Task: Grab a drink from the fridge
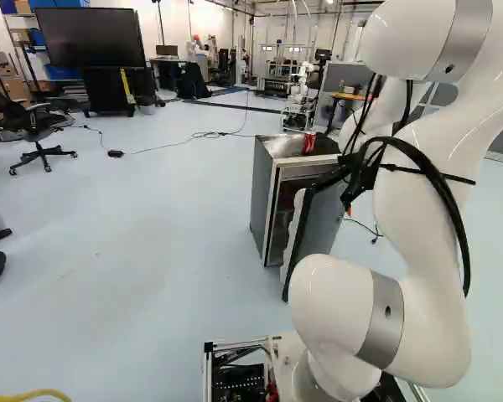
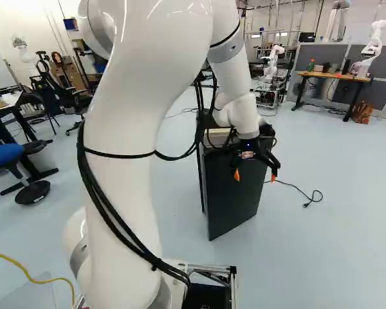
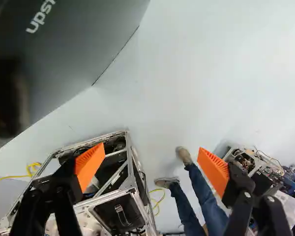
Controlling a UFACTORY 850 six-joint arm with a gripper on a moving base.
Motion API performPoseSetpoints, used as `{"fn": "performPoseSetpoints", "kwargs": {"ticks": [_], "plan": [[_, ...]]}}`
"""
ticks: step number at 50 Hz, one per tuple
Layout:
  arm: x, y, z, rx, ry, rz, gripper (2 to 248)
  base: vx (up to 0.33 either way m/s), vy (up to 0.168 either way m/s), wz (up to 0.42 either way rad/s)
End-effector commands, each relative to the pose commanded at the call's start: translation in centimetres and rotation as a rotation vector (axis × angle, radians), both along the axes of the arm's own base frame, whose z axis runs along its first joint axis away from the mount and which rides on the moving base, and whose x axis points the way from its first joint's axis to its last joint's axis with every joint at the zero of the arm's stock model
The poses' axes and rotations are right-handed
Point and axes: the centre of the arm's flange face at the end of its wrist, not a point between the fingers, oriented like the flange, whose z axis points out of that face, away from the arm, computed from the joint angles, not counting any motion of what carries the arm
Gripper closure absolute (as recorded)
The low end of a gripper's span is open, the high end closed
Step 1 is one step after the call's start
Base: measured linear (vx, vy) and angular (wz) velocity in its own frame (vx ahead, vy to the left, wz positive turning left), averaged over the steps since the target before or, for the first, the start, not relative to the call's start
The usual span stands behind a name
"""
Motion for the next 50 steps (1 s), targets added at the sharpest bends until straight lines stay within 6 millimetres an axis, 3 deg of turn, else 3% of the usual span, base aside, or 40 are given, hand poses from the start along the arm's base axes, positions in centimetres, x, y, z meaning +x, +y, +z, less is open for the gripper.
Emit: {"fn": "performPoseSetpoints", "kwargs": {"ticks": [19, 50], "plan": [[-1.2, 2.3, 0.1, -0.046, -0.121, 0.110, 3, 0.000, 0.000, 0.000], [0.3, 7.9, 0.6, -0.088, -0.316, 0.335, 3, 0.000, 0.000, 0.000]]}}
